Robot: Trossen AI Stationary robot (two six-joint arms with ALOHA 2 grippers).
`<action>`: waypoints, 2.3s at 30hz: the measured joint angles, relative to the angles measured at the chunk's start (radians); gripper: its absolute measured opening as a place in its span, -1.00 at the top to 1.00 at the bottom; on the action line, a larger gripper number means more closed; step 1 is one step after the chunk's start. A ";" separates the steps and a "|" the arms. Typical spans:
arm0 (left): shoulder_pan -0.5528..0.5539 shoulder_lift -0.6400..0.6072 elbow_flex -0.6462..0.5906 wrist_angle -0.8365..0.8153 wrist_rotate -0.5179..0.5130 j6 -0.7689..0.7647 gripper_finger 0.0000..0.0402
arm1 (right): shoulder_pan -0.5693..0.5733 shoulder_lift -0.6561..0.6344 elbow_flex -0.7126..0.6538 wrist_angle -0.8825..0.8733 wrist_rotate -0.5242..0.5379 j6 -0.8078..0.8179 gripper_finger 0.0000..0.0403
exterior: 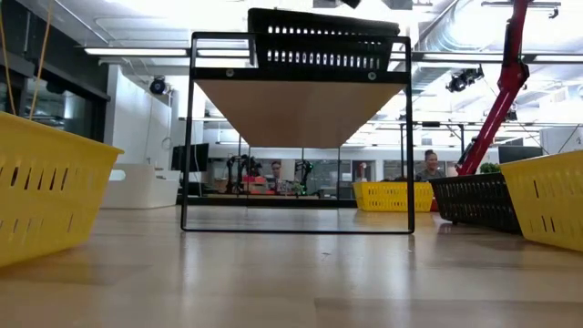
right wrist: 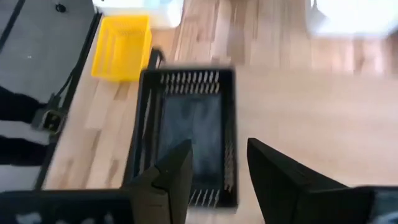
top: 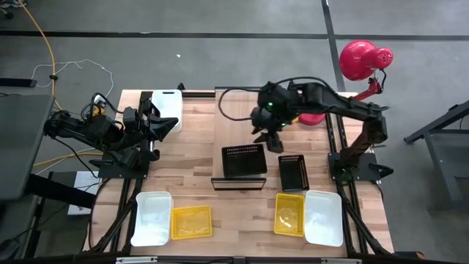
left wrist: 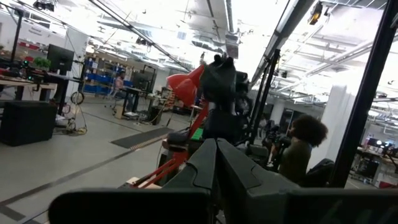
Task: Stack baskets on shelf by color
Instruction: Stack the top black bin on top of the black bin on the shelf, then stack the black bin on top of the black bins on the shelf
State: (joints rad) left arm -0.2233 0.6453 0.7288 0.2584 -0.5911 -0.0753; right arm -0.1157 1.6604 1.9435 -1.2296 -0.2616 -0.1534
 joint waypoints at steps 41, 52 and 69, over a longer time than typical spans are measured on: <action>0.000 0.004 0.000 -0.010 -0.050 0.018 1.00 | 0.335 -0.341 -0.855 0.585 0.340 0.803 1.00; 0.000 0.004 0.000 -0.013 -0.050 0.017 1.00 | 0.344 -0.470 -0.881 0.173 0.385 1.073 0.98; 0.000 0.004 0.000 -0.095 0.017 -0.051 1.00 | 0.336 -0.694 -1.377 0.317 0.335 1.545 -0.16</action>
State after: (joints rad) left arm -0.2230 0.6498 0.7288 0.1635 -0.5742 -0.1260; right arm 0.2206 0.9663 0.5663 -0.9122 0.0732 1.3919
